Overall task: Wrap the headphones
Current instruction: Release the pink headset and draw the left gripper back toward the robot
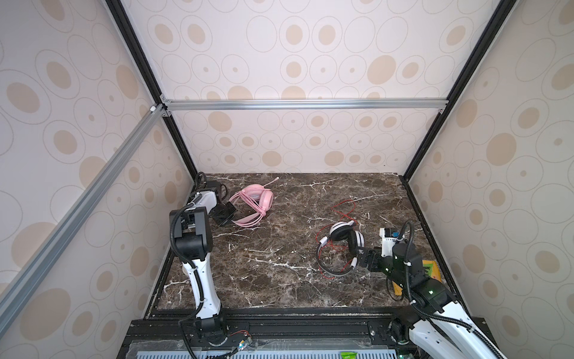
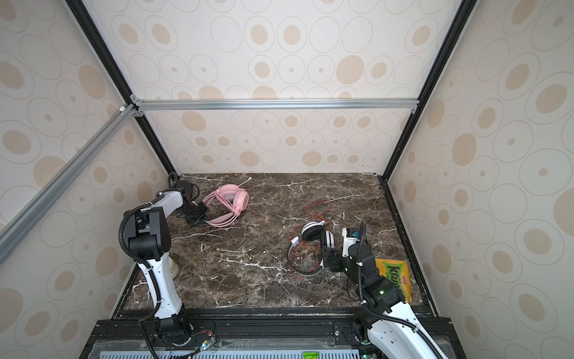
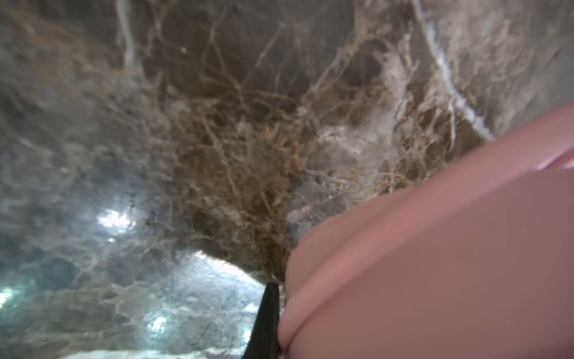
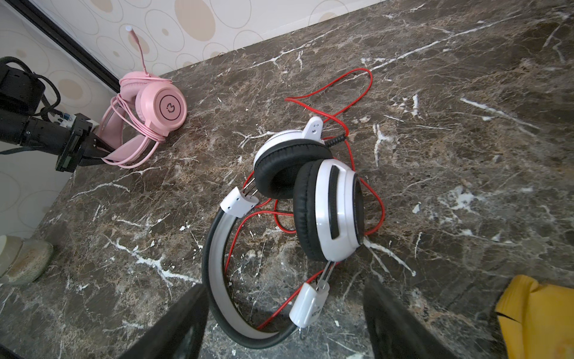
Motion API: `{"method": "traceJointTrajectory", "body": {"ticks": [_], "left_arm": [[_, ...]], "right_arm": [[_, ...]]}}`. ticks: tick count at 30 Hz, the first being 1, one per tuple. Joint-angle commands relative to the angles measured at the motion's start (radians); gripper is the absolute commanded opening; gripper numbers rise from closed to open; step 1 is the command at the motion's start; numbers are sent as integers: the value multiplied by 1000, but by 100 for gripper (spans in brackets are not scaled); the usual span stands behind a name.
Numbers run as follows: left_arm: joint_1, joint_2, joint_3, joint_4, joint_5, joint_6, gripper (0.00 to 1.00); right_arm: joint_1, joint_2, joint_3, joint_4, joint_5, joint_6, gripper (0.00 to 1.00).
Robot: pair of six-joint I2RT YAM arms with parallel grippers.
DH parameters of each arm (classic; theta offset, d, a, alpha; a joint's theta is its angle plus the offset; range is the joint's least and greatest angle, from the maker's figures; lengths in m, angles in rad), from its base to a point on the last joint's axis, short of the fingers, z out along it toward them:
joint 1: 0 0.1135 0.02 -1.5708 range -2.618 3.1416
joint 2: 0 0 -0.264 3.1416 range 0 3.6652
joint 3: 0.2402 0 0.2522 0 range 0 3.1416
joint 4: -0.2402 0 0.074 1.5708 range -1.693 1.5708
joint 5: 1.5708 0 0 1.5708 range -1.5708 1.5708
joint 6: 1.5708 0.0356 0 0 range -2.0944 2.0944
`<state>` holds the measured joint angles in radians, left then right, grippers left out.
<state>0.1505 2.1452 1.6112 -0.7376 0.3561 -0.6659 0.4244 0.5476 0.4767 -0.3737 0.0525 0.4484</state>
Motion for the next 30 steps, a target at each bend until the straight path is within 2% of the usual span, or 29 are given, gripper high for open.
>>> {"method": "traceJointTrajectory", "body": {"ticks": [1,8,12,17,20,24,25,26,27,28,30], "left_arm": [[8,10,-8,43,30,13,4],[13,32,4,48,36,20,12],[15,48,26,39,34,28,24],[15,51,21,55,58,25,26],[14,54,33,62,75,29,35],[14,69,65,75,109,24,37],[11,71,66,90,147,14,37],[8,69,64,108,164,2,37],[3,65,61,132,182,-11,39],[-6,64,63,149,193,-21,46],[-28,69,76,168,210,-36,47]], "right_arm": [[-4,7,-4,8,-1,9,81],[-3,24,3,11,-13,6,82],[-4,28,5,8,-13,6,82],[-3,42,8,10,-11,6,84],[-3,62,18,8,-16,1,85],[-2,80,28,4,-19,-1,87],[-1,84,28,4,-19,-1,87],[-2,86,30,2,-17,1,92],[-1,89,30,3,-16,2,92],[-2,92,32,4,-14,4,93],[-3,99,34,4,-11,6,93]]}}
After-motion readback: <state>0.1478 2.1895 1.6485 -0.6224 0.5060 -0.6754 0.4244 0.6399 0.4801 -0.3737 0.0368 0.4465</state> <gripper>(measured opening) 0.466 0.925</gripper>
